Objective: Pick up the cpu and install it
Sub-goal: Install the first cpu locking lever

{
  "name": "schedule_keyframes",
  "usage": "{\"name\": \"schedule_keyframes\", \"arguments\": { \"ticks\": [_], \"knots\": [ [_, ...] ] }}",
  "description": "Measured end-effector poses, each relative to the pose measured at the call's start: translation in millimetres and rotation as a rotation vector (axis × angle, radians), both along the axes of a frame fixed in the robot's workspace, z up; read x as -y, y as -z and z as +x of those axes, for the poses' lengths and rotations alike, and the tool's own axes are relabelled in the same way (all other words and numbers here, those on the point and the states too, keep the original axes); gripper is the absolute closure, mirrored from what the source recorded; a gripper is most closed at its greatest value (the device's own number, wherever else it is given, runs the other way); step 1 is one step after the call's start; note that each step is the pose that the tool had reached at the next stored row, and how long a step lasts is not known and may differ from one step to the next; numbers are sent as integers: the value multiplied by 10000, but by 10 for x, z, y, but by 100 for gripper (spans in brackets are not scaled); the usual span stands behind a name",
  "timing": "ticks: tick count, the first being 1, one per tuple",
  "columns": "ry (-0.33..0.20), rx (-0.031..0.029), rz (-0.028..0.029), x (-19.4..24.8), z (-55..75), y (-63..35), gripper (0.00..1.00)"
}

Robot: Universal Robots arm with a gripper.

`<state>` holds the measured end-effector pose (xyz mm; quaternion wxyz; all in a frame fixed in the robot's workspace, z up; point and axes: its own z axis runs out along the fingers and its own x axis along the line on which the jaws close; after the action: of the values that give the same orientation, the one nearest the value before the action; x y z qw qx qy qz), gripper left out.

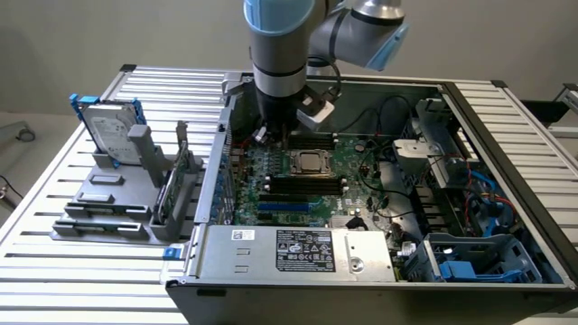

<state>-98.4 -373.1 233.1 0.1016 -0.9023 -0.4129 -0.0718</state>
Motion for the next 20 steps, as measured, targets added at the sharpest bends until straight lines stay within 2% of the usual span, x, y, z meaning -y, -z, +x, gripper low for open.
{"name": "schedule_keyframes", "arguments": {
  "ticks": [3,5,7,13,14,16,20],
  "knots": [
    [-247,-23,-64,-16,-3,-49,89],
    [-438,-25,-183,-20,-9,-64,89],
    [-628,-26,-370,-23,-18,-71,89],
    [-1193,-37,-1017,-29,-47,-87,89],
    [-1292,-36,-1095,-30,-50,-91,89],
    [-1485,-32,-1195,-30,-50,-106,89],
    [-1747,-25,-1326,-33,-50,-129,89]
  ]
}}
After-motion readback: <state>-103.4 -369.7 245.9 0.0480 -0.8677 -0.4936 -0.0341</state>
